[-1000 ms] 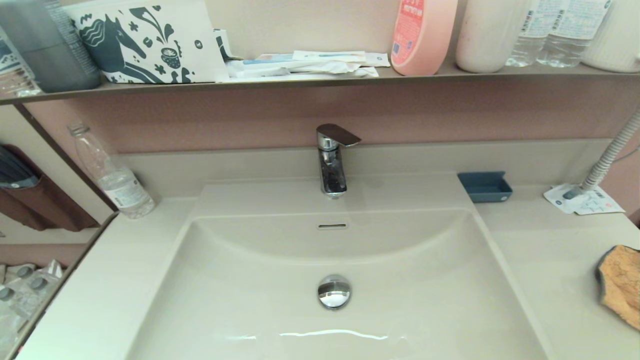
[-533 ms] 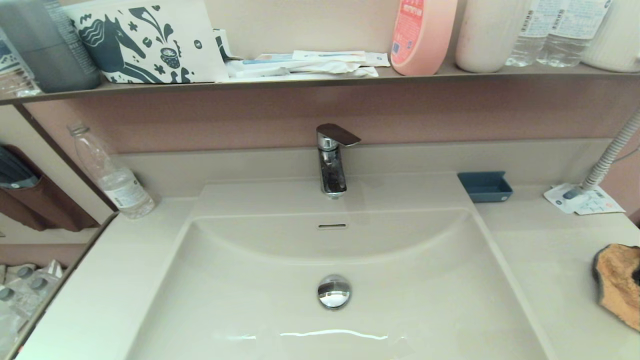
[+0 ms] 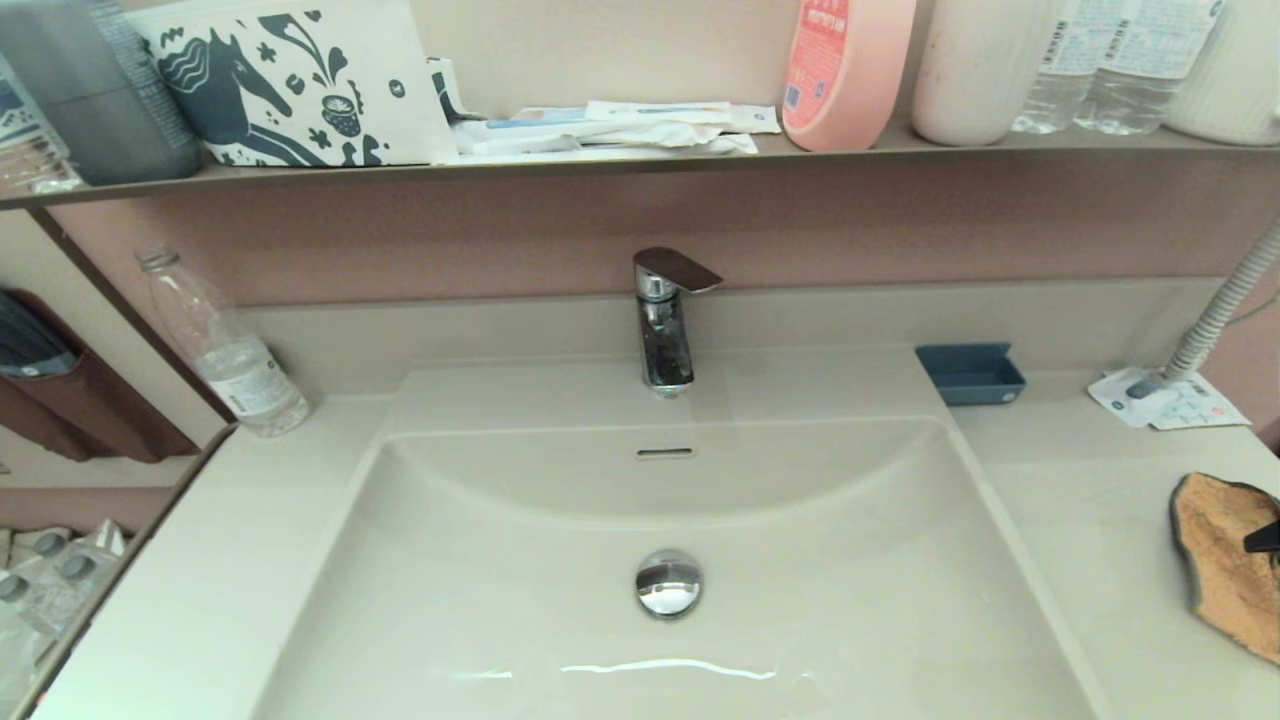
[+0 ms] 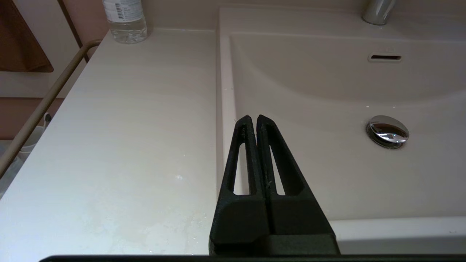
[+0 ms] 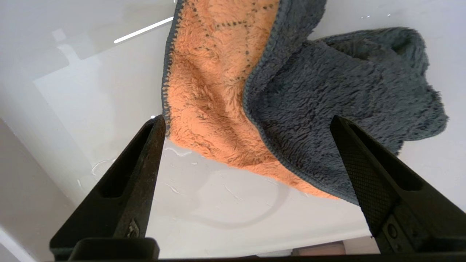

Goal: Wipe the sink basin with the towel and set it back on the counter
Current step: Pick up the cloth

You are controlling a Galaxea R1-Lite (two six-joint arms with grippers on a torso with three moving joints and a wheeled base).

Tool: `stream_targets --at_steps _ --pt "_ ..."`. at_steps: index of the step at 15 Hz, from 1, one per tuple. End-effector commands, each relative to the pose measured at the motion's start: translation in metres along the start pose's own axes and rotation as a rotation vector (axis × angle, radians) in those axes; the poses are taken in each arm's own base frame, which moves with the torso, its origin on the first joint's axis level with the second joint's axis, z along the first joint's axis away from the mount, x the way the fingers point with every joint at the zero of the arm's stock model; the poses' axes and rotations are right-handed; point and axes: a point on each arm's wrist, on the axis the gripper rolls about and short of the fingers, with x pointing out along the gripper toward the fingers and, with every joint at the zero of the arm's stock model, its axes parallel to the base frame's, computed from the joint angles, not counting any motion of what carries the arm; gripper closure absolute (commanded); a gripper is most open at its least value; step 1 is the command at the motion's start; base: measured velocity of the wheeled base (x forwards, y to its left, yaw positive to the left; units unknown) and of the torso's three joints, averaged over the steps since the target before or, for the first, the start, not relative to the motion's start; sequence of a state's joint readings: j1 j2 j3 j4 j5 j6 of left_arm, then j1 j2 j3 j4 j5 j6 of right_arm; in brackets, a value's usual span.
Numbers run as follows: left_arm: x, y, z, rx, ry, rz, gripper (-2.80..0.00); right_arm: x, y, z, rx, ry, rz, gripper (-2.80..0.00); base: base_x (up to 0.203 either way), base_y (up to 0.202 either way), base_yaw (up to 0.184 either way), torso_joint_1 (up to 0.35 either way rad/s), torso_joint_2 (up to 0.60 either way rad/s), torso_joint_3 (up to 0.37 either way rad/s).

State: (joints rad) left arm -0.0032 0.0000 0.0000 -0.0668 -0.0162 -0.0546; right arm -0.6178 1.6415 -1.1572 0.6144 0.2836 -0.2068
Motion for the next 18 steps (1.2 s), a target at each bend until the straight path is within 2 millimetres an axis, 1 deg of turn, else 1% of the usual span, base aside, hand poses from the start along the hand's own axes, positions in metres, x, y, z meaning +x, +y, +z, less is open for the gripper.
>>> stream_targets --at_steps 1,7,11,17,18 --pt "0.0 0.0 0.0 -0.001 0.0 0.0 0.0 -0.002 0.0 -0.001 0.002 0.0 0.0 -2.8 0.0 0.0 0.0 0.0 0.0 0.0" --pt "0.0 0.0 0.0 -0.001 -0.001 0.001 0.0 0.015 -0.007 -0.002 0.02 0.057 0.003 -2.8 0.0 0.0 0.0 0.0 0.0 0.0" --pt "0.0 0.0 0.0 -0.001 0.001 0.001 0.0 0.034 -0.018 0.001 0.018 0.081 -0.131 -2.8 0.0 0.0 0.0 0.0 0.0 0.0" --pt "0.0 0.0 0.0 -0.001 0.001 0.0 0.0 0.05 -0.018 -0.004 0.006 0.135 -0.169 -2.8 0.0 0.0 0.0 0.0 0.0 0.0" --pt "0.0 0.0 0.0 -0.001 0.001 0.001 0.0 0.05 -0.018 -0.004 0.005 0.131 -0.17 0.0 0.0 0.0 0.0 0.0 0.0 0.0"
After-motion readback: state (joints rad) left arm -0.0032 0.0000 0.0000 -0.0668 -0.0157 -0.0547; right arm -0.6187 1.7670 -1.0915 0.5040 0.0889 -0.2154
